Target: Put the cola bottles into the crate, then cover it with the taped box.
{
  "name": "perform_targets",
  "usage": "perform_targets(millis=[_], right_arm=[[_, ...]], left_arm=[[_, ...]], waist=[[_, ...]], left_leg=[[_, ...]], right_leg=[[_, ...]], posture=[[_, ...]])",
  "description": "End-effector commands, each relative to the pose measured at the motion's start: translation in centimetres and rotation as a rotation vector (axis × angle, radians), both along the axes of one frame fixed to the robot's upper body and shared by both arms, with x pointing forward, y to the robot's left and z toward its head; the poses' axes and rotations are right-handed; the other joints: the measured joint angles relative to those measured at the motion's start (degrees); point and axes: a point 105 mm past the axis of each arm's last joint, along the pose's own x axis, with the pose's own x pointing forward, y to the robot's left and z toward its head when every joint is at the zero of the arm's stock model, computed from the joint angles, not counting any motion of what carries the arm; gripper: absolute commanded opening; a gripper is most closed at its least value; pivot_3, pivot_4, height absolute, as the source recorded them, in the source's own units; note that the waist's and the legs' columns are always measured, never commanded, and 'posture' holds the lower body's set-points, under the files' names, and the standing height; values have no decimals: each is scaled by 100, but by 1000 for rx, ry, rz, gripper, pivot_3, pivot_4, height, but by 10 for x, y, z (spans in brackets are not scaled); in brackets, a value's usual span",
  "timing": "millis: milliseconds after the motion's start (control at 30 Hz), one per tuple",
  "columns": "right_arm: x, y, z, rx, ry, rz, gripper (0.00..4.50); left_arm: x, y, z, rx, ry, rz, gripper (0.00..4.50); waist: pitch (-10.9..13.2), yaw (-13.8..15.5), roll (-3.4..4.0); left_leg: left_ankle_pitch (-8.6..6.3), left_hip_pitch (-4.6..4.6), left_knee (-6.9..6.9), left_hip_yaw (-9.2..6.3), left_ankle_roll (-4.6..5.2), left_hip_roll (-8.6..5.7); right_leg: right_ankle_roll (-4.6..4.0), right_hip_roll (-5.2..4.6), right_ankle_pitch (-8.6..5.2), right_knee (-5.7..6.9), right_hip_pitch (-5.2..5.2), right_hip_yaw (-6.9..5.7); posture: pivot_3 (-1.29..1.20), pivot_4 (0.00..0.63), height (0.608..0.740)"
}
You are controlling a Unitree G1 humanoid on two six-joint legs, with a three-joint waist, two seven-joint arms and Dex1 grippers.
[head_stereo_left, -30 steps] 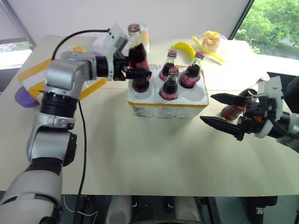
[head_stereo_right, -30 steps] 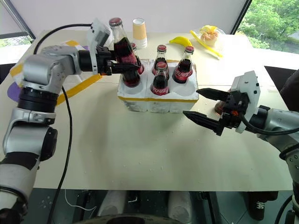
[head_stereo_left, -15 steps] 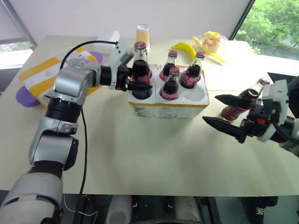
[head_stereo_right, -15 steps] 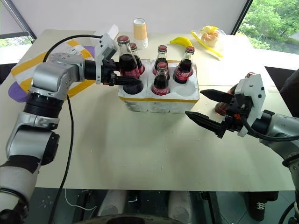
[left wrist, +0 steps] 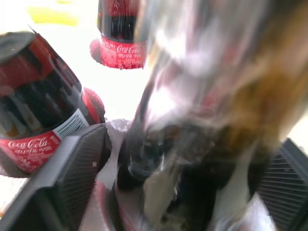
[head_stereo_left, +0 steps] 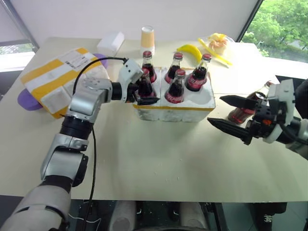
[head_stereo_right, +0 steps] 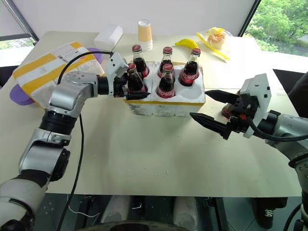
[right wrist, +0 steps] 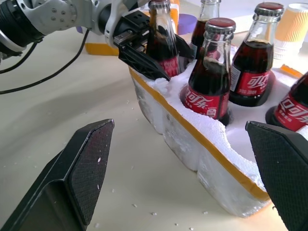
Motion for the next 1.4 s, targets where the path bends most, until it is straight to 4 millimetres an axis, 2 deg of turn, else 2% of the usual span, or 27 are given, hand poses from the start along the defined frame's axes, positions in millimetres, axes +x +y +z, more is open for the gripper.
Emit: perform_targets(millis=[33, 100, 167, 233, 333, 433, 567, 667, 767, 1200, 1400], right_arm=[[1, -4, 7, -4, -44, -21, 4500], [1, -8, 6, 0, -39, -41, 4500], [-2, -14, 3, 6, -27, -76, 4500], [-5, -21, -1, 9, -13, -117, 4500], [-10, -37, -10, 27, 20, -206, 4500], [-15, -59, -24, 60, 62, -343, 4500], [-10, -88, -40, 87, 76, -551, 4500], [5, -111, -51, 96, 67, -721, 4500], [16, -123, -53, 139, 56, -794, 4500], [55, -130, -66, 191, 59, -823, 4500], [70, -130, -66, 242, 58, -821, 4500]], left_arm=[[-10, 15, 25, -69, -27, -1, 4461], [-22, 25, 42, -124, -16, -27, 4461], [-43, 41, 62, -164, -8, -72, 4461], [-62, 50, 69, -166, 10, -115, 4461], [-91, 62, 68, -132, 47, -180, 4461], [-113, 66, 55, -78, 74, -204, 4461], [-118, 61, 42, -73, 80, -185, 4461], [-119, 56, 35, -59, 67, -180, 4461], [-121, 52, 33, -54, 61, -184, 4461], [-126, 43, 32, -77, 61, -196, 4461], [-128, 40, 34, -79, 54, -202, 4461]], waist=[[0, -12, 0], [1, -21, 1], [1, -16, 0], [1, -9, 2], [-2, 22, 6], [-3, 26, 6], [-5, 3, 7], [-7, -10, 12], [-8, -19, 19], [-10, -20, 25], [-10, -14, 26]], left_leg=[[0, 0, -1, 0, 0, 1], [0, -1, -2, 2, -1, 2], [1, -2, -3, 1, -2, 4], [1, -3, -5, 1, -2, 6], [1, 0, -4, 0, -2, 4], [0, 6, -4, -4, -2, 5], [1, 6, -3, -7, -4, 3], [2, 13, -3, -5, -7, 1], [2, 13, -6, -1, -7, 0], [4, 13, -8, 6, -9, -1], [5, 13, -8, 12, -10, -1]], right_leg=[[0, 1, 0, 1, -2, 0], [0, 3, 0, 2, -5, 0], [0, 3, 0, 3, -7, 0], [0, 3, -1, 2, -8, 0], [1, 0, -1, -2, 1, 0], [1, -4, -2, -3, 11, 0], [-1, 0, -1, -4, 11, 1], [-2, 3, -1, -2, 11, 5], [-3, 4, -2, 0, 6, 9], [-2, 6, -2, 4, 5, 10], [-2, 6, -2, 4, 5, 9]], posture=[[0, 150, 740], [0, 150, 740], [0, 150, 740], [0, 150, 740], [0, 150, 740], [0, 150, 740], [0, 150, 740], [0, 150, 740], [0, 150, 740], [0, 150, 740], [0, 150, 740]])
